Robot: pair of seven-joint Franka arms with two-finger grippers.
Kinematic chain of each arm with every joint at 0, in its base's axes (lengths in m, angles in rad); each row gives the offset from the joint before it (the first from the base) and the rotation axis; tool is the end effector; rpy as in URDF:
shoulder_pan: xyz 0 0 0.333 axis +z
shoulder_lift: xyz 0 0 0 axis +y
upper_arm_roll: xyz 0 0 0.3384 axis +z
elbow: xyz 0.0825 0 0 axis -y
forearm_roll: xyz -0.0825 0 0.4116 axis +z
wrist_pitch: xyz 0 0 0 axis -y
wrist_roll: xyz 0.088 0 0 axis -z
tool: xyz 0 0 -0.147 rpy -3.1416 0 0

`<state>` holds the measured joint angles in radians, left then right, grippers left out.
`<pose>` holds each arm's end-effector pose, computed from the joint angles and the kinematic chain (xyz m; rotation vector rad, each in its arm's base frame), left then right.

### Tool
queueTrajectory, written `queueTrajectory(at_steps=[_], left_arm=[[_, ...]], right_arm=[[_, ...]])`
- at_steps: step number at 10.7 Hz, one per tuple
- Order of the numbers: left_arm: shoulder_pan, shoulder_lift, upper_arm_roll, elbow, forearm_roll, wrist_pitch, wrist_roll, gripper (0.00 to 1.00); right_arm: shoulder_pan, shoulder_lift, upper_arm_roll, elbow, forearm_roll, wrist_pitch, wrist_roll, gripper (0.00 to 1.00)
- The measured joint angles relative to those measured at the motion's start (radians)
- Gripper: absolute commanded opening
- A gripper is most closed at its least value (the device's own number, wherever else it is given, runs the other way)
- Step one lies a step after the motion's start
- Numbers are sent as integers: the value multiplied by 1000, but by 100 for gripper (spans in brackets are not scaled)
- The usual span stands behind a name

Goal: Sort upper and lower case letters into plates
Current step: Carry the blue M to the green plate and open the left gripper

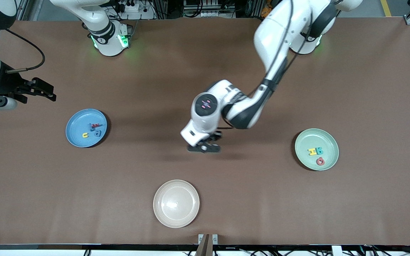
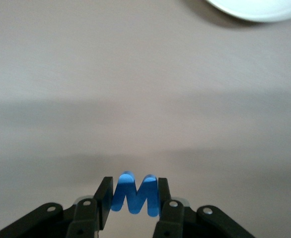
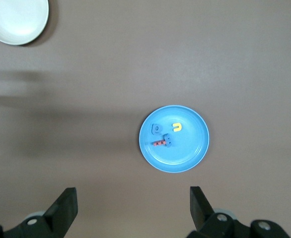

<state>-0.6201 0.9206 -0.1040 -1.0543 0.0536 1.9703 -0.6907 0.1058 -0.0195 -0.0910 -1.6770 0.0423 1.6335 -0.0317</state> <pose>0.6329 -0.5180 0.2409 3.1162 -0.0210 -0.0343 0.5774 0.0141 0.5705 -3.0965 -0.0672 0.0367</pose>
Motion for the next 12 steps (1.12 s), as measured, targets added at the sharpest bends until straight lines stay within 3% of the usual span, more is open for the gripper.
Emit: queueTrajectory(at_steps=[5, 8, 11, 12], left_arm=[[316, -72, -38, -69, -6, -171, 291, 0], [491, -155, -37, -208, 12, -193, 562, 0], [618, -171, -38, -306, 105, -187, 698, 0], [635, -171, -39, -321, 107, -179, 714, 44]], right_arm=[[0, 0, 1, 35, -51, -1, 0, 100], [1, 0, 1, 39, -119, 20, 18, 100], [-1, 1, 1, 41, -127, 65, 26, 100], [-1, 1, 2, 43, -127, 87, 27, 100]])
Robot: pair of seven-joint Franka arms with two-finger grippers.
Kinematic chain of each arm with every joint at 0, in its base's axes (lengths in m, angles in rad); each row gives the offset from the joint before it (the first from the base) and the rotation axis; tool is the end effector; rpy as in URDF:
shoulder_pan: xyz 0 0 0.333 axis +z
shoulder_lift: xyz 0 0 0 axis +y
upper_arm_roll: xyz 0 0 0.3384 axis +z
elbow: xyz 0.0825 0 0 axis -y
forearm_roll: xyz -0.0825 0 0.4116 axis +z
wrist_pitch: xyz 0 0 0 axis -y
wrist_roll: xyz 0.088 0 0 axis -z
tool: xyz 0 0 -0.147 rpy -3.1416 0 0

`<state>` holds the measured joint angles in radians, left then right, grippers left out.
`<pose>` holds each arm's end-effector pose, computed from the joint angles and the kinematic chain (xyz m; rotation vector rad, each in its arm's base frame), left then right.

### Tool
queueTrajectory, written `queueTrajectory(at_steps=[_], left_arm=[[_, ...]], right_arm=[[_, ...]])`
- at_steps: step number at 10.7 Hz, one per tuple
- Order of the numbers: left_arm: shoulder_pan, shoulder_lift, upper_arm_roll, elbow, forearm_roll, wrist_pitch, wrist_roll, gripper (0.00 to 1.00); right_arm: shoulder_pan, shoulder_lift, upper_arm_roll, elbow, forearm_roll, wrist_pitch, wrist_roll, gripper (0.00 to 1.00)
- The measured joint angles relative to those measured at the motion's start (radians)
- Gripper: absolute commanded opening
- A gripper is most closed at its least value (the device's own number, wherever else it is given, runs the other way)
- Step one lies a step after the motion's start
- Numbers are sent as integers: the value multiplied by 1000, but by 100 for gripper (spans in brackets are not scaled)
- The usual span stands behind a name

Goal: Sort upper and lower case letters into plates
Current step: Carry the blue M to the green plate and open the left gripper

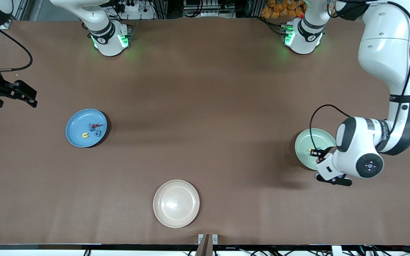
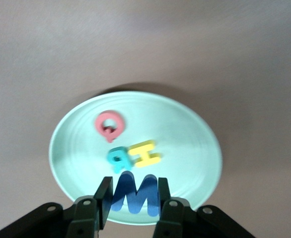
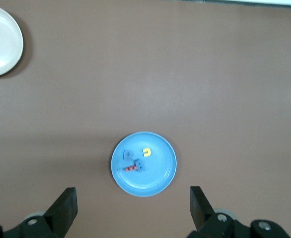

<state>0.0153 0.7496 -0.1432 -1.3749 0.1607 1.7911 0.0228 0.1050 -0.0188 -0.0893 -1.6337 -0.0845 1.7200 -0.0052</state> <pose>0.7188 -0.0564 0.2142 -3.0244 0.2877 0.4934 0.5940 -0.0023 0.6006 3.0551 0.0443 0.1613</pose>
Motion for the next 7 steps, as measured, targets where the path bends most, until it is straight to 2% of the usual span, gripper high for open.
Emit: queueTrajectory(at_steps=[1, 5, 7], left_arm=[[3, 0, -2, -9, 0, 12, 2, 99], [1, -4, -11, -40, 0, 46, 2, 100], [12, -47, -11, -38, -14, 54, 2, 100]], right_arm=[[0, 0, 1, 2, 0, 7, 0, 100], [-1, -11, 25, 4, 38, 1, 2, 100], [-6, -23, 53, 5, 42, -15, 11, 100]])
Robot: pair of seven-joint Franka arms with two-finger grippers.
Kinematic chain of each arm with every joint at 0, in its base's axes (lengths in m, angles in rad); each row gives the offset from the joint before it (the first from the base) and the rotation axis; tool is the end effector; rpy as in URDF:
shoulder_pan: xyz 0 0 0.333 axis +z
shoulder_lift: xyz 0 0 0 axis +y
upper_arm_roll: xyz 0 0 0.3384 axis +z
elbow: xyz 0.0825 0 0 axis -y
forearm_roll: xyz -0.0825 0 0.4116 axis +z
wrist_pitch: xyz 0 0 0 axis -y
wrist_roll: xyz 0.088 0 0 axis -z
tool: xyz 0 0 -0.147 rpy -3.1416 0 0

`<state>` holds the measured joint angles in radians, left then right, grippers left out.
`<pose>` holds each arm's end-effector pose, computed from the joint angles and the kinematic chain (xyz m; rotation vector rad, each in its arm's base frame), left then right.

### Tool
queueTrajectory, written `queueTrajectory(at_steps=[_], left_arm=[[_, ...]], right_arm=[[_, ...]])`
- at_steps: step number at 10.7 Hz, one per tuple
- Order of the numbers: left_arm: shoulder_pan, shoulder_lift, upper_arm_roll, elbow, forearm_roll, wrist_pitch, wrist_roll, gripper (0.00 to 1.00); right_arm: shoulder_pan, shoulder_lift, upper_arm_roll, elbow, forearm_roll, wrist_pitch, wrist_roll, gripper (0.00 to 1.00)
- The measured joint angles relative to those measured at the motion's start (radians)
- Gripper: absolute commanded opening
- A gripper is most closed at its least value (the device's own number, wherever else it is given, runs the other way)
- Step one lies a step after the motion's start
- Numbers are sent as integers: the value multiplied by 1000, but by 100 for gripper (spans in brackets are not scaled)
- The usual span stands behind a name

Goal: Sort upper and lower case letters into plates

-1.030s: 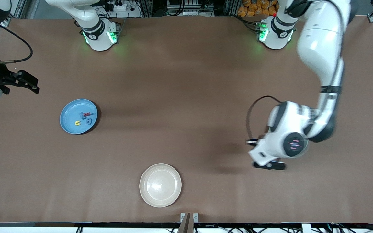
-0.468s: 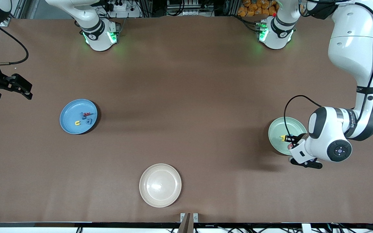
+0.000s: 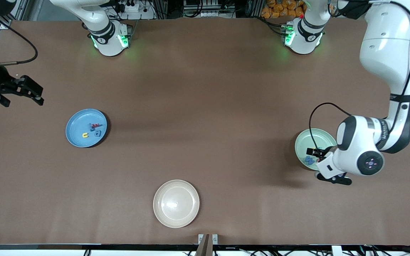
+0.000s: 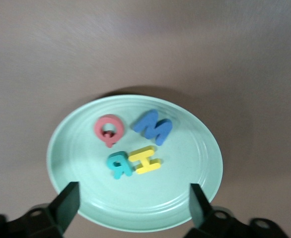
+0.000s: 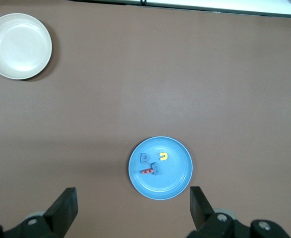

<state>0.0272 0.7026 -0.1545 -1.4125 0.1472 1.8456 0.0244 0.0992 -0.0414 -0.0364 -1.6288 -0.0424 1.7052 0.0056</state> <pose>0.7211 -0.0584 0.2344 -3.0573 0.2871 0.3988 0.5852 0.0307 0.6146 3.0979 0.0935 0.1848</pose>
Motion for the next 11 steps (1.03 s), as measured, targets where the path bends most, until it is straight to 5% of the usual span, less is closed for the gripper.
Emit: queueTrajectory(at_steps=[6, 11], left_arm=[[76, -279, 1, 2, -151, -25, 0, 100], [69, -506, 1, -4, -187, -242, -1, 100]], right_arm=[[-13, 1, 7, -2, 2, -11, 2, 100], [-9, 4, 19, 20, 3, -25, 93, 100]])
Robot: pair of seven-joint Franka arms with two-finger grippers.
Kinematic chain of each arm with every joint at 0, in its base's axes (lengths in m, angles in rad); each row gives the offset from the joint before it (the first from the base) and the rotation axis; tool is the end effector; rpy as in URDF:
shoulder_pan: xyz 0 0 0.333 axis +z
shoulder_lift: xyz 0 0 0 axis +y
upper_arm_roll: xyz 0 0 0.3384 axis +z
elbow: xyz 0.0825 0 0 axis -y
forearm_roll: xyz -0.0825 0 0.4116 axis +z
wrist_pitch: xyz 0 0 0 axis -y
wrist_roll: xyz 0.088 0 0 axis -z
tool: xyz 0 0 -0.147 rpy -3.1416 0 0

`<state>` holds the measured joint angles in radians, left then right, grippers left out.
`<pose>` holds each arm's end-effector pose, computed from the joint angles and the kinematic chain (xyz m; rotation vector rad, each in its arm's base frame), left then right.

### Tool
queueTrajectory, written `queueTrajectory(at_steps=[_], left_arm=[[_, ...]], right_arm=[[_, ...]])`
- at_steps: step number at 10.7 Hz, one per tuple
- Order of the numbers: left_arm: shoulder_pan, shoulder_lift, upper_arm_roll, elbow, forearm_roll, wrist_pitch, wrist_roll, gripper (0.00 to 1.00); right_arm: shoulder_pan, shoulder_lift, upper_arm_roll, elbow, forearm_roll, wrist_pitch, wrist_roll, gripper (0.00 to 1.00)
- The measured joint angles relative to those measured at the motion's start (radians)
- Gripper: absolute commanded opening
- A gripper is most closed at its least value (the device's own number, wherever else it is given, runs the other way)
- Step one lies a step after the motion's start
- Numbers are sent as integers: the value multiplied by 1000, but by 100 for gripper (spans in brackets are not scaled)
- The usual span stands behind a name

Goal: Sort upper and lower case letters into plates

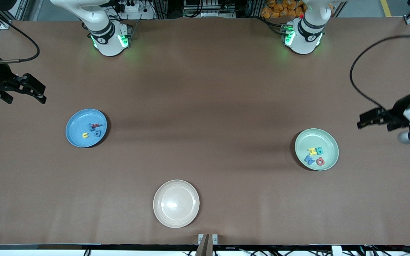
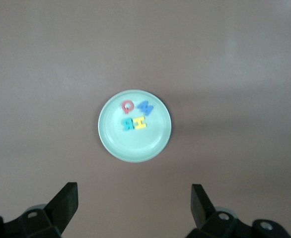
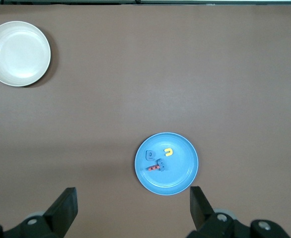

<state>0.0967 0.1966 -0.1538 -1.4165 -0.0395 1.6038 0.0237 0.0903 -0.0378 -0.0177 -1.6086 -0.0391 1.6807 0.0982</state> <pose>0.6470 -0.0338 0.5676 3.0700 -0.1176 -0.0125 0.5837 0.0369 0.6204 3.1076 -0.0365 0.1754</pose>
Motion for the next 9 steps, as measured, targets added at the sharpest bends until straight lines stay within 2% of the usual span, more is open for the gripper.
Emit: queueTrajectory(at_steps=[3, 5, 9], left_arm=[[-65, -86, 26, -7, 3, -21, -8, 100], [-71, -140, 39, -50, 3, -30, -8, 100], [-88, -157, 41, -91, 3, -30, -125, 100]], right_arm=[[-1, 8, -1, 1, 0, -4, 11, 100], [-1, 12, -2, 1, 0, -5, 13, 100], [-1, 14, -2, 1, 0, -18, 14, 100]])
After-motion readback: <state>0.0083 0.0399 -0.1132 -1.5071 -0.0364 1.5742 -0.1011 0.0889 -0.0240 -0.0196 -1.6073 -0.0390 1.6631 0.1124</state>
